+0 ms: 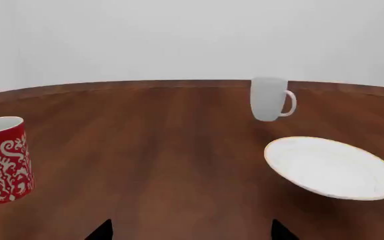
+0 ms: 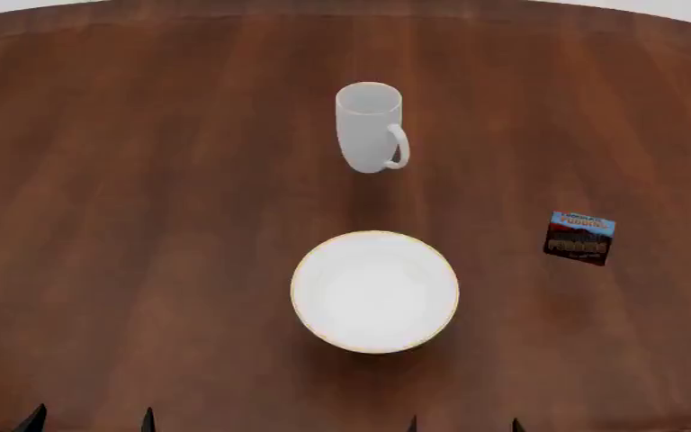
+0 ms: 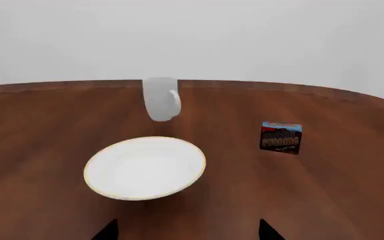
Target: Put the white mug on the plate.
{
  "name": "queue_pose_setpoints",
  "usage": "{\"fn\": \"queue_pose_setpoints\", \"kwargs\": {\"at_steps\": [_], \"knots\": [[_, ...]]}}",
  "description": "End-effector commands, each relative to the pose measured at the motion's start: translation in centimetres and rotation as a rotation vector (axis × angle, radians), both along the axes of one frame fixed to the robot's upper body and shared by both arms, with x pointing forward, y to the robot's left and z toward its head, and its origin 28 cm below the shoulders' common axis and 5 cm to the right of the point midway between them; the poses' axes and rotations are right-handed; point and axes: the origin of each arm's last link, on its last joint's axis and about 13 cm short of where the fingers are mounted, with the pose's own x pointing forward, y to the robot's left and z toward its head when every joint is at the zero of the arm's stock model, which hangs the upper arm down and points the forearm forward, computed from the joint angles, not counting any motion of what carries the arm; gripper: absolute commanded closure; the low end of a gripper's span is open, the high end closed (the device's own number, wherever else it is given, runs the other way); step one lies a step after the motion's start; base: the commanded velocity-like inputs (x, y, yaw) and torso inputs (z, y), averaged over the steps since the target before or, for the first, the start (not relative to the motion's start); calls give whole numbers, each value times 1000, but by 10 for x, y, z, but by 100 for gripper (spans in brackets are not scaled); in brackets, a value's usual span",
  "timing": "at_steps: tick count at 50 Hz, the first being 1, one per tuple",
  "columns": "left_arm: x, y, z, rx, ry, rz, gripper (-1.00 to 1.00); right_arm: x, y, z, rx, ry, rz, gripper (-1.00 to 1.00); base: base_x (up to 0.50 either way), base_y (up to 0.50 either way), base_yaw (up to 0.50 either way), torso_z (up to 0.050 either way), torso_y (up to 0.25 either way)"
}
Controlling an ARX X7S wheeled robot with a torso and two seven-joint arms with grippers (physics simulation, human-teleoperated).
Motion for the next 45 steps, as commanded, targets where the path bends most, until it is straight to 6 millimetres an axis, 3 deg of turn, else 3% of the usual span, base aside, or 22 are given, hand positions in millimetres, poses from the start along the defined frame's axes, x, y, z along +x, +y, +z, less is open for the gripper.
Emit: {"fn": "queue_pose_setpoints", "kwargs": {"at_steps": [1,19,45], "knots": [[0,0,0,0,0,0,-100,0,0,0,0,0,0,-100,0,0,0,0,0],[-3,0,1,-1,-43,-22,-100,-4,2,6,-1,-4,26,-100,0,0,0,1,0],[-6,-4,17,16,-62,-63,-100,-9,0,12,-6,-13,46,-100,0,0,0,50,48]]}}
